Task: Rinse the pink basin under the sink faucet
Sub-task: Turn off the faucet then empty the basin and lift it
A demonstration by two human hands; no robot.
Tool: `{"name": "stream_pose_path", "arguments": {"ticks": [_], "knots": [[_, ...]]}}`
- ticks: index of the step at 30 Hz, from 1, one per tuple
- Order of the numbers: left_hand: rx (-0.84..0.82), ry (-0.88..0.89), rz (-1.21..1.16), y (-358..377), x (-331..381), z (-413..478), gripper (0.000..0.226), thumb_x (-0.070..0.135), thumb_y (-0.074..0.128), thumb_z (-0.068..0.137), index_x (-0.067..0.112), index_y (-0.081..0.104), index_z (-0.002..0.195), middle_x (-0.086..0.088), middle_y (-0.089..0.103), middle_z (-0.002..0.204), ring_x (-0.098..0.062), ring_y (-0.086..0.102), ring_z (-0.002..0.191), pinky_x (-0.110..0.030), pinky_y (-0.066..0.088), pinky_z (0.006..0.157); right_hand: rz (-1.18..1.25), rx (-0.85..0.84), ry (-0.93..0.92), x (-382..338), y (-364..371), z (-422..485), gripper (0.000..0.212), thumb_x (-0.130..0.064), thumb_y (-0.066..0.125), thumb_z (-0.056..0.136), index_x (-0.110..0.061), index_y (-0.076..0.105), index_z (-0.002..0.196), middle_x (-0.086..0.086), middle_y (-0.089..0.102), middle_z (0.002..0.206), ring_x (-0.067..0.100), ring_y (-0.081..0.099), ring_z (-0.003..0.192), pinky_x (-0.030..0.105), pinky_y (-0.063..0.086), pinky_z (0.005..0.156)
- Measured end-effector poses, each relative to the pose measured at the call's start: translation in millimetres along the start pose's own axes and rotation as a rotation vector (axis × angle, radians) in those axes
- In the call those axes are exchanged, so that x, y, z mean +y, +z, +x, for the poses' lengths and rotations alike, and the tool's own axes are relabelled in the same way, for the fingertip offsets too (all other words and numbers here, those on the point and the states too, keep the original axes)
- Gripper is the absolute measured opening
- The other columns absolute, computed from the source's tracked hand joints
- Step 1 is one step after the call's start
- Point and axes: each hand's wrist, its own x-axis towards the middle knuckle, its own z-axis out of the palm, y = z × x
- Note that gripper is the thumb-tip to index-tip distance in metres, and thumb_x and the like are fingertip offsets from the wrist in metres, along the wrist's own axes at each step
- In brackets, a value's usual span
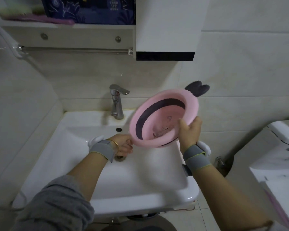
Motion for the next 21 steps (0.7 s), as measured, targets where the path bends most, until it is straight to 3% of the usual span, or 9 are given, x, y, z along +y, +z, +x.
{"name": "stream_pose_path", "arguments": {"ticks": [3,5,8,12,16,21], "knots": [[-0.009,0.066,-0.08,8.2,10.8,-0.1,0.018,0.022,0.055,0.09,0.007,0.052,0.099,-0.011,0.063,0.085,-0.022,0.063,0.07,-0.034,0.052,0.073,0.144,0.061,0.156,11.6,-1.3,12.9,0.034,-0.017,0.06,0.072,-0.008,0.045,0.101,0.001,0.053,0.082,0.02,0.051,0.075,0.037,0.049,0.077],[-0.017,0.105,-0.116,13.4,16.5,-0.6,0.02,0.023,0.054,0.092,0.011,0.048,0.108,-0.01,0.061,0.083,-0.021,0.062,0.068,-0.029,0.049,0.063,0.243,0.082,0.245,20.3,-4.9,20.9,0.045,-0.017,0.06,0.07,-0.002,0.048,0.11,0.01,0.057,0.089,0.023,0.054,0.077,0.038,0.049,0.074],[-0.004,0.168,-0.09,21.9,20.8,-0.5,0.022,0.018,0.051,0.093,0.015,0.05,0.115,-0.007,0.059,0.079,-0.018,0.06,0.063,-0.026,0.046,0.059,0.357,0.075,0.341,37.6,-13.1,28.5,0.052,-0.014,0.06,0.075,0.0,0.045,0.122,0.016,0.057,0.099,0.026,0.057,0.081,0.037,0.052,0.069],[0.002,0.208,-0.056,32.6,24.3,2.7,0.048,0.009,0.048,0.092,0.019,0.038,0.138,-0.005,0.055,0.074,-0.016,0.057,0.059,-0.024,0.043,0.055,0.359,0.057,0.465,57.5,-15.8,34.5,0.05,-0.014,0.055,0.088,-0.006,0.036,0.134,0.014,0.053,0.116,0.023,0.058,0.087,0.038,0.057,0.068],[0.021,0.217,-0.001,40.8,26.9,7.6,0.059,0.008,0.05,0.09,0.015,0.029,0.145,-0.004,0.054,0.073,-0.007,0.058,0.041,-0.022,0.043,0.049,0.319,0.069,0.541,65.3,-13.0,36.5,0.054,-0.016,0.052,0.092,-0.009,0.027,0.139,0.01,0.046,0.12,0.028,0.052,0.099,0.042,0.053,0.069],[0.032,0.201,0.034,49.9,24.2,10.8,0.065,0.006,0.049,0.089,0.016,0.022,0.147,-0.006,0.053,0.078,-0.017,0.056,0.056,-0.023,0.042,0.049,0.32,0.035,0.616,66.8,-15.3,40.5,0.058,-0.018,0.055,0.092,-0.01,0.023,0.14,0.01,0.044,0.121,0.028,0.051,0.102,0.046,0.051,0.08]]}}
